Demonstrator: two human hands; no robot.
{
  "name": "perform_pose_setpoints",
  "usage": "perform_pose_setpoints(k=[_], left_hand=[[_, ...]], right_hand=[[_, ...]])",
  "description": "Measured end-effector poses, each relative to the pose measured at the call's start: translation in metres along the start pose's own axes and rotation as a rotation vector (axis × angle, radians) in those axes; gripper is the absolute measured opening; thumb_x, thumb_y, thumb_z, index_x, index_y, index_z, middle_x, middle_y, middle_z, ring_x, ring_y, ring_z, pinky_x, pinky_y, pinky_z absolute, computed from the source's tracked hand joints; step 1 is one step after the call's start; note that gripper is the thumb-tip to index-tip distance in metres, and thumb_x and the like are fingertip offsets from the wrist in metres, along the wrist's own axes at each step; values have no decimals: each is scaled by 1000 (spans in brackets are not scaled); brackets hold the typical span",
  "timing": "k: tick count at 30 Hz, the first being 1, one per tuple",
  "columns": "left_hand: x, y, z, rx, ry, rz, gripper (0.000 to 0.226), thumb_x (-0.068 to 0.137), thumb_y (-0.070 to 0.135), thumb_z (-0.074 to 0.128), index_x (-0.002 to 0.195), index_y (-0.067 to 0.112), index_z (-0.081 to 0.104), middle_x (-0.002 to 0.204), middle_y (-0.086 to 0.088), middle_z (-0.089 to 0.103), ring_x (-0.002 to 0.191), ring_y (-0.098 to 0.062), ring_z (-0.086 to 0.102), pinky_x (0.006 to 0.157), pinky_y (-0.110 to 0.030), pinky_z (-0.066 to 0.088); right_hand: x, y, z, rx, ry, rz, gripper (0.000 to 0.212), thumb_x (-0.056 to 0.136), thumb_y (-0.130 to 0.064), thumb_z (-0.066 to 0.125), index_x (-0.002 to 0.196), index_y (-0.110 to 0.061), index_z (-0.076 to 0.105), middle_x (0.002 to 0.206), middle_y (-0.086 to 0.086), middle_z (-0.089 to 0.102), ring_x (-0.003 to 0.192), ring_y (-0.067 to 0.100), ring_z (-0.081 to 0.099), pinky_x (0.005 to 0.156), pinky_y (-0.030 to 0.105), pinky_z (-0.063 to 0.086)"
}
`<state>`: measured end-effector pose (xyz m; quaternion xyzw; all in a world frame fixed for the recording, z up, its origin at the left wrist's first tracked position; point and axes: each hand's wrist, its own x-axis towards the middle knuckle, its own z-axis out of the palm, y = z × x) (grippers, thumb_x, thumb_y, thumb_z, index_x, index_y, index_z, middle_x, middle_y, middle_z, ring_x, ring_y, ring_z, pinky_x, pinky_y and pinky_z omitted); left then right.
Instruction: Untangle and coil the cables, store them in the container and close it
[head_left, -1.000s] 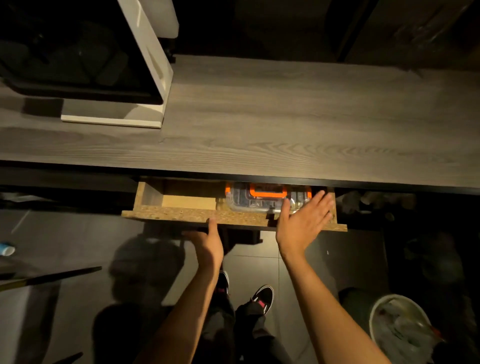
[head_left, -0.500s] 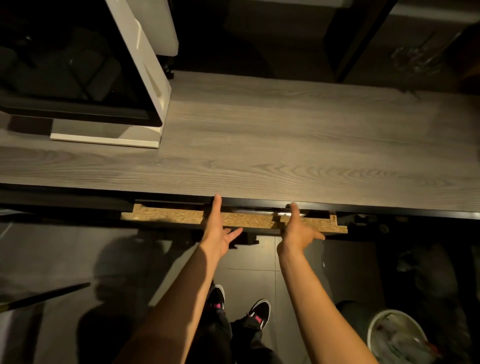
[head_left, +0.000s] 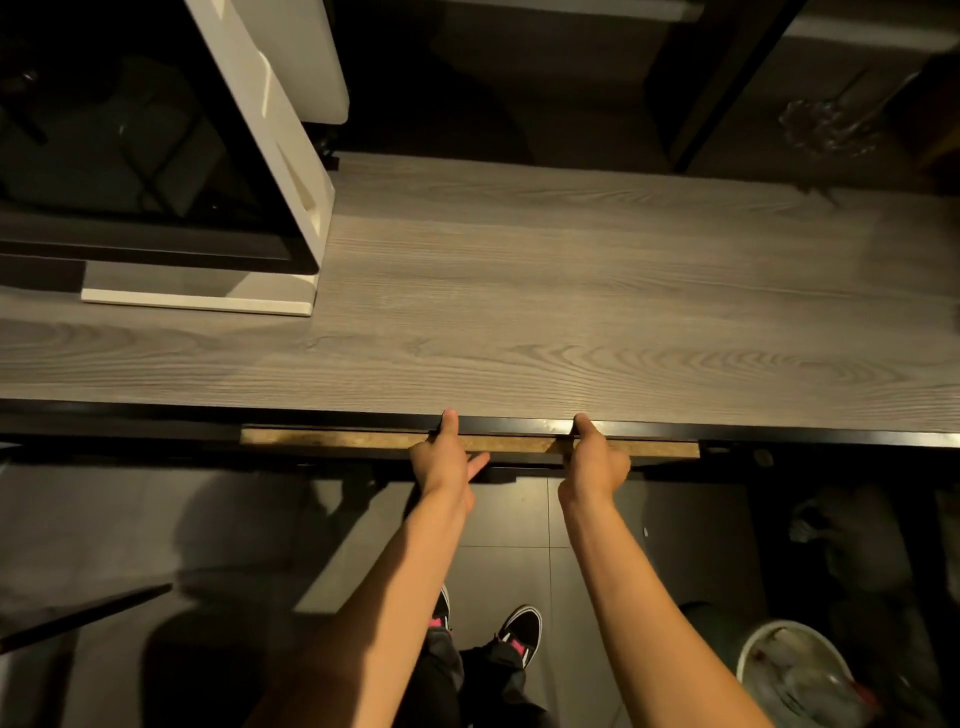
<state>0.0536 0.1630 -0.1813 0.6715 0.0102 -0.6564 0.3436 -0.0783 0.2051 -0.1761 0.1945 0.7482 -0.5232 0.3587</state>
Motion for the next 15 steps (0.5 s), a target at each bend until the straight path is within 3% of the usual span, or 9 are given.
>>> perform_pose_setpoints(k=[4,8,10,13,15], left_hand=[[1,9,2,-20,-53,28,48,99,15,61,139,0,39,141,-21,49,121,-35,58,92,-35,55],[-2,11,-3,-9,-103,41,59,99,15,60,147,-3,30,146,-23,44,128,-35,55,95,-34,53],[-5,16,-6,49,-136,46,63,99,18,60,149,-3,27,148,-23,43,127,-35,55,98,-36,53],[-3,29,-15,378,-187,-22,68,101,34,57,149,-3,28,144,-25,47,123,-37,57,90,-43,57],[-11,42,-18,687,-282,-117,66,102,48,47,142,-5,43,133,-26,57,114,-35,62,85,-47,58]], right_hand=[[5,-6,4,29,-54,-16,24,88,-8,69,85,-13,46,92,7,58,82,16,59,98,45,53],[2,-6,2,68,-106,-16,24,90,-3,66,87,-15,46,93,6,58,88,17,60,101,45,52],[2,-7,-2,39,-128,-36,17,91,-6,66,93,-9,49,93,6,58,89,18,60,102,45,52],[-3,-14,-8,-171,-220,3,26,94,-16,63,107,6,57,86,15,62,80,21,63,87,41,59],[-16,-21,-10,-335,-330,28,24,95,-20,59,94,4,64,82,21,67,75,27,67,72,37,61]])
